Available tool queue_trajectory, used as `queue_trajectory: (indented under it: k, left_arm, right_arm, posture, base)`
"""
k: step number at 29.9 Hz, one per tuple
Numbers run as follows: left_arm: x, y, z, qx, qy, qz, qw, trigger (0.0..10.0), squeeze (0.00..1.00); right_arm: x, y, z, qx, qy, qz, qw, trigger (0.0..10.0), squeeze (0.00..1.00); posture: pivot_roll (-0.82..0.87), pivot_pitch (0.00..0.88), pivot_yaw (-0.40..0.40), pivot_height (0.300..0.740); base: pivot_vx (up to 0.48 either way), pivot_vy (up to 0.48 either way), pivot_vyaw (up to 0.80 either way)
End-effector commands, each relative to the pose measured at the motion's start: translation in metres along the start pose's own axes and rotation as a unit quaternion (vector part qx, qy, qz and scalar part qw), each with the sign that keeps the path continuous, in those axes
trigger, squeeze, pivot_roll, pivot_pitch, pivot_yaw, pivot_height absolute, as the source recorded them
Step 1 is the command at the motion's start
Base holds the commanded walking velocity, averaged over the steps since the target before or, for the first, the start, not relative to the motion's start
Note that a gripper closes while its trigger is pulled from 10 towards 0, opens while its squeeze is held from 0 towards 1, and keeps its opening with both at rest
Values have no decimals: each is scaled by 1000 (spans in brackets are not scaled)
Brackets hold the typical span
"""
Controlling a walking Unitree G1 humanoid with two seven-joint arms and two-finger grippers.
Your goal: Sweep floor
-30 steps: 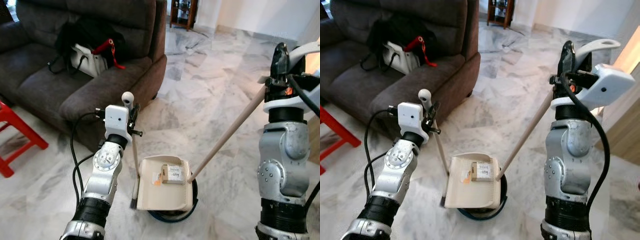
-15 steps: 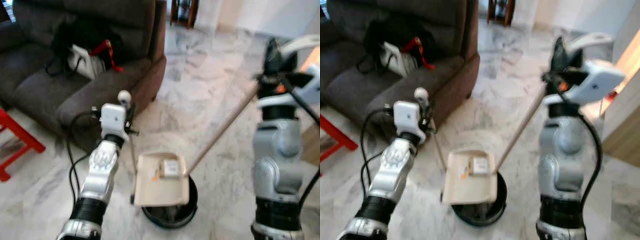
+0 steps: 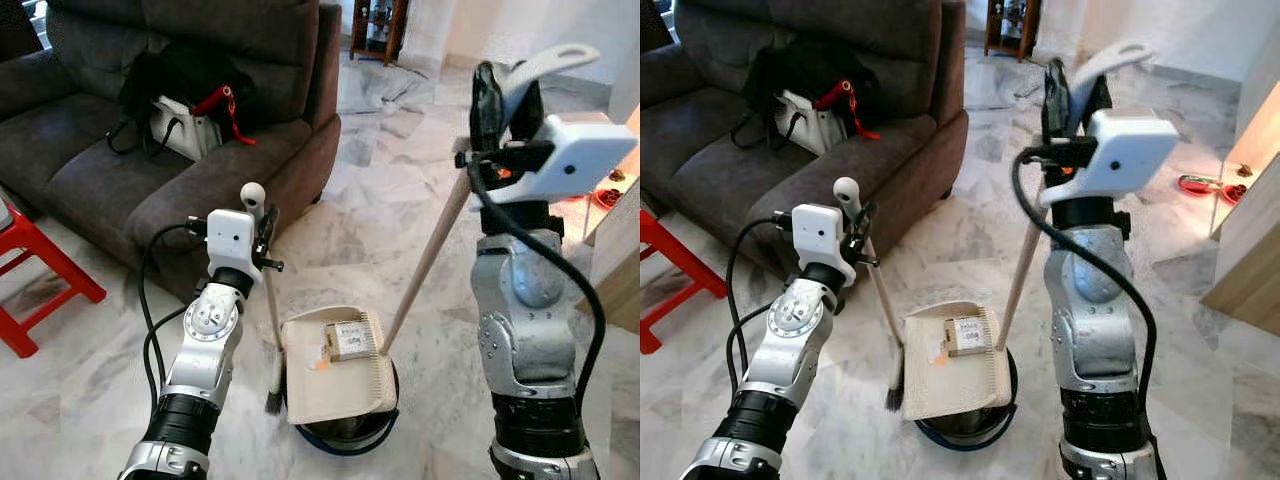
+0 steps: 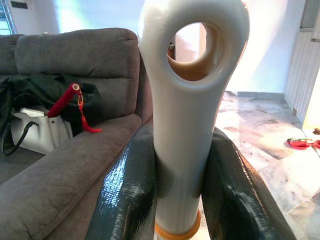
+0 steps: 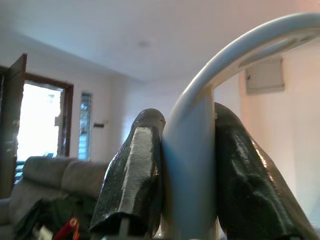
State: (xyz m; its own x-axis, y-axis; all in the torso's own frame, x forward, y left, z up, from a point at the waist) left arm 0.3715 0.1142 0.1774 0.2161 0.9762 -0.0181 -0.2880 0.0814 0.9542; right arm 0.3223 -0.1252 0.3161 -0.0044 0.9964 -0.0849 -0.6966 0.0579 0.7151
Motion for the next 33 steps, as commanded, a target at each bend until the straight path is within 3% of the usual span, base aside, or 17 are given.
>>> queue_trajectory:
  k: [1, 13, 17, 24, 33]
  left_arm:
    - [-2, 12, 2, -24, -5, 1, 1000, 10000, 0]
    - [-2, 11, 2, -25, -4, 0, 1000, 10000, 0]
    - [-3, 11, 2, -25, -4, -1, 1000, 10000, 0]
    - [-3, 11, 2, -24, -6, -2, 1000, 10000, 0]
    - [-2, 11, 2, -24, -4, -2, 1000, 10000, 0]
  right_arm:
    - [12, 38, 7, -83, 3, -7, 997, 10000, 0]
    - [56, 58, -3, -130, 49, -17, 990, 10000, 0]
    - [73, 59, -11, -144, 93, -53, 984, 10000, 0]
    - [88, 58, -21, -160, 121, -101, 974, 10000, 0]
    - [94, 69, -26, -192, 117, -120, 967, 10000, 0]
  posture:
    - [93, 79, -3, 740]
    - [90, 80, -8, 740]
    - [90, 80, -9, 740]
    - [89, 83, -7, 740]
    - [90, 84, -8, 740]
  base:
    - [0, 0, 0]
    - [0, 0, 0]
    - [0, 0, 0]
    - [0, 0, 0]
    - [0, 0, 0]
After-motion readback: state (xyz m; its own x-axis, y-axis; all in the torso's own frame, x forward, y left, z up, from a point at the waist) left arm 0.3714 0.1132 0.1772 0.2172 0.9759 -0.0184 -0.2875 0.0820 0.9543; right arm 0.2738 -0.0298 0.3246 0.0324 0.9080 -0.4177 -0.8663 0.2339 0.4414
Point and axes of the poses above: a point about 5 cm out from each wrist's last joint towards the gripper, its own z axis pointing out of the wrist towards the gripper, its own y axis along the axis of the wrist's last joint, x = y × z, the point moved 4 cm from there along z, pointing out of the wrist towards the gripper, and after that the axes turned 5 degrees about -z, right-handed, at the moved point
